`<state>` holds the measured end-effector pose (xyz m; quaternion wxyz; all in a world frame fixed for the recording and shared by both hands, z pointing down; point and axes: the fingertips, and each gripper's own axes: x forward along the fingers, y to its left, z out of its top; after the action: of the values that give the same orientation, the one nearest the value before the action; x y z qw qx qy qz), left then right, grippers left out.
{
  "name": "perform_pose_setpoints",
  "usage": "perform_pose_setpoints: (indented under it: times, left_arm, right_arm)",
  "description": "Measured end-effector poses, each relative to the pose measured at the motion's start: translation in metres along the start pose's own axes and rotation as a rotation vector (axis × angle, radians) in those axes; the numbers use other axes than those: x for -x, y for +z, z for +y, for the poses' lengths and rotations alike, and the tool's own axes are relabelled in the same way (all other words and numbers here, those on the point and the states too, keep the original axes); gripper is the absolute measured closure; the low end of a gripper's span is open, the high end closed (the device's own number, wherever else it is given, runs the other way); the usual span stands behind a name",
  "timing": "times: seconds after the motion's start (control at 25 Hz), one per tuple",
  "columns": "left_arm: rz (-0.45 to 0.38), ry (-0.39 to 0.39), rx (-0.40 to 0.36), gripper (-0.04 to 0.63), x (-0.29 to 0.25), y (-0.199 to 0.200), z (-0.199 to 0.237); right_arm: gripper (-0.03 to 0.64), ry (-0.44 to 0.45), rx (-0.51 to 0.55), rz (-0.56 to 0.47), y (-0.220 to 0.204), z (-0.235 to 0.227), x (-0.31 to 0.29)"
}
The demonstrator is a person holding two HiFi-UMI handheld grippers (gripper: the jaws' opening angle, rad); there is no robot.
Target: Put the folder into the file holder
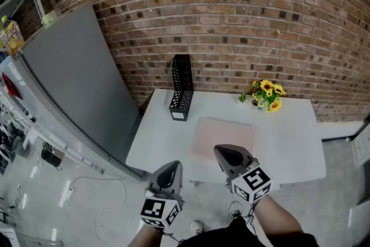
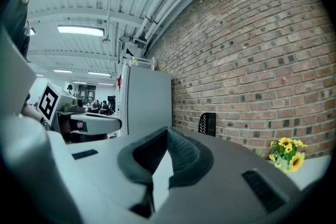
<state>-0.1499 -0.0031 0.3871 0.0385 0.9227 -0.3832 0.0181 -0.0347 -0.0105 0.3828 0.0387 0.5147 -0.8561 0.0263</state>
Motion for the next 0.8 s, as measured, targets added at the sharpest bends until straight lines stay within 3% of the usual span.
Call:
perform_pose_setpoints:
  times: [0.32,0.8]
  left_arm:
    - [0.002,0.022,0.017,0.591,-0.01,-0.001,-0.001]
    - [-0.017,0.114,0.036,0.589,-0.043,0.004,-0.016]
  right_arm:
    - [0.614,0.01,-0.016,-0.003,-0.001,-0.014,0.0]
    - [0.612,0.109,0.002,-0.014,0.005,-0.054,-0.004]
